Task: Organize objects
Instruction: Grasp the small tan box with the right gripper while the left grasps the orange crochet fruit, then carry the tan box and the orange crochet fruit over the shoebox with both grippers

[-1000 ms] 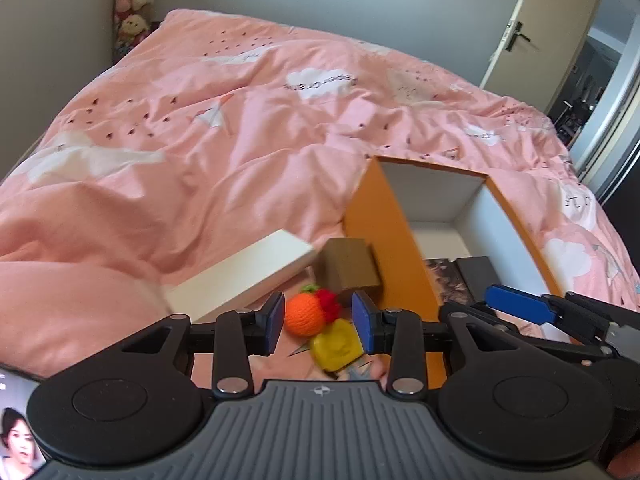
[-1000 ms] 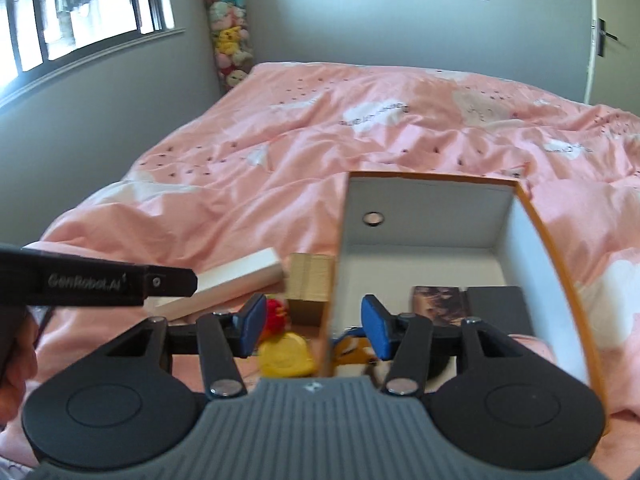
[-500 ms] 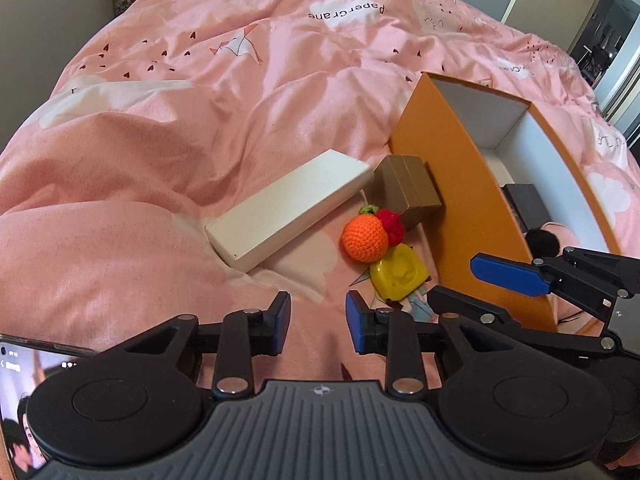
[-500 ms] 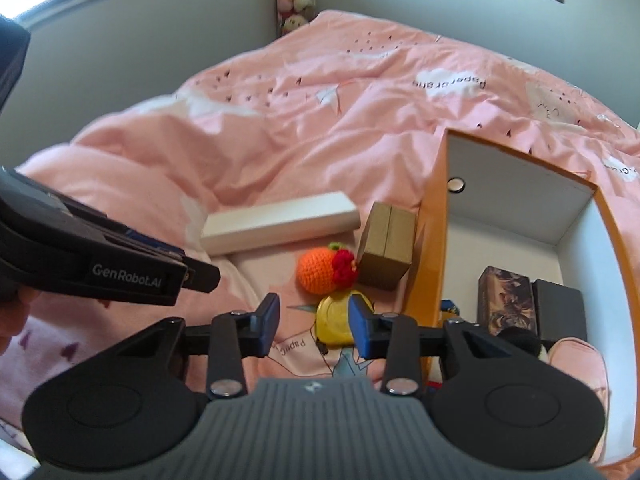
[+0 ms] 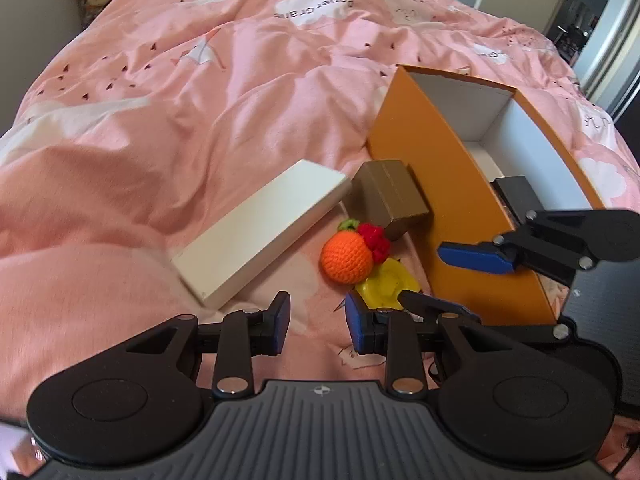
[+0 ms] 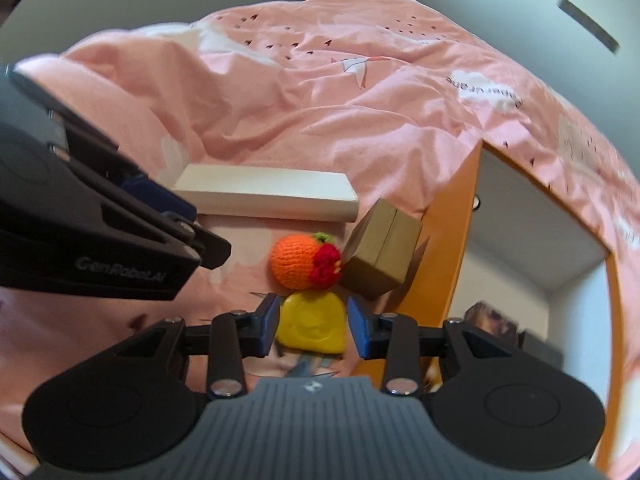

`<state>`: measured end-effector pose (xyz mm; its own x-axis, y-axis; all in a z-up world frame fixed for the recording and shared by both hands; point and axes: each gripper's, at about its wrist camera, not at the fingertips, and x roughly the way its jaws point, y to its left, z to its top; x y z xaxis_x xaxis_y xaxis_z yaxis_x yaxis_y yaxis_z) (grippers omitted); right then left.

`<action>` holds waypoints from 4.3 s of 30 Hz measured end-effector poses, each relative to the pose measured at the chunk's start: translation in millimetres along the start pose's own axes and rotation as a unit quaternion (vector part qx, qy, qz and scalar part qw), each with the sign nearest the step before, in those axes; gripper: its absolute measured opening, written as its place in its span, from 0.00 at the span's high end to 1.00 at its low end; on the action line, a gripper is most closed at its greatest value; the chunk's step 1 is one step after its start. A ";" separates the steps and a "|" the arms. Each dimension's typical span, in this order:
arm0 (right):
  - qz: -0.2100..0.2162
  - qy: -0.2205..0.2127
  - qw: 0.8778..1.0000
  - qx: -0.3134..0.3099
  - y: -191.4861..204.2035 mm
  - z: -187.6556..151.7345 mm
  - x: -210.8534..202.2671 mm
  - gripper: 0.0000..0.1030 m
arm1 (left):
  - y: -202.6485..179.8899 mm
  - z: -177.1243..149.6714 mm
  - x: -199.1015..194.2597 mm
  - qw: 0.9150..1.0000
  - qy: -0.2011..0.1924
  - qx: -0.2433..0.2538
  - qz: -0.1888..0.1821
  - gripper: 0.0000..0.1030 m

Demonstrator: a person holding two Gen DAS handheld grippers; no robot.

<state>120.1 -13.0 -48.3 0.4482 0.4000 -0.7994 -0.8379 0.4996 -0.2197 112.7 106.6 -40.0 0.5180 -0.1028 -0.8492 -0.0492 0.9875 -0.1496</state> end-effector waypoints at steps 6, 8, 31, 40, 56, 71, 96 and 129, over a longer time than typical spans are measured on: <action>0.007 0.016 0.998 -0.060 -16.9 14.0 8.0 0.63 | 2.1 18.3 10.9 0.999 0.001 0.002 -0.038 0.67; 0.009 0.020 0.996 -0.086 -22.4 18.3 8.5 0.63 | 0.6 23.7 17.9 0.999 0.006 0.009 -0.051 0.67; 0.106 0.069 0.936 -0.328 -55.4 56.7 44.2 0.50 | -20.5 33.7 88.1 0.990 0.057 0.126 -0.032 0.47; 0.136 0.115 0.897 -0.404 -48.3 66.3 73.4 0.31 | -5.3 30.0 74.0 0.996 0.040 0.063 -0.040 0.55; 0.107 0.123 0.882 -0.442 -32.9 50.3 77.1 0.39 | 7.8 23.5 36.3 0.997 -0.001 -0.071 -0.024 0.55; 0.180 0.094 0.887 -0.416 11.9 30.8 1.9 0.40 | 5.7 1.0 10.2 0.997 -0.004 -0.075 0.008 0.55; 0.209 0.075 0.956 -0.189 5.3 8.6 19.0 0.30 | 28.8 -9.3 -1.5 0.997 -0.001 -0.059 0.052 0.55; 0.134 -0.029 0.977 -0.164 -31.3 -2.8 -65.0 0.41 | -5.0 11.1 -45.1 0.999 -0.042 -0.011 -0.016 0.55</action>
<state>116.3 -56.8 9.0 0.2074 0.5302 -0.8221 -0.9782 0.1015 -0.1813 99.1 107.6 4.6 0.5894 -0.1221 -0.7986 -0.0506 0.9810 -0.1874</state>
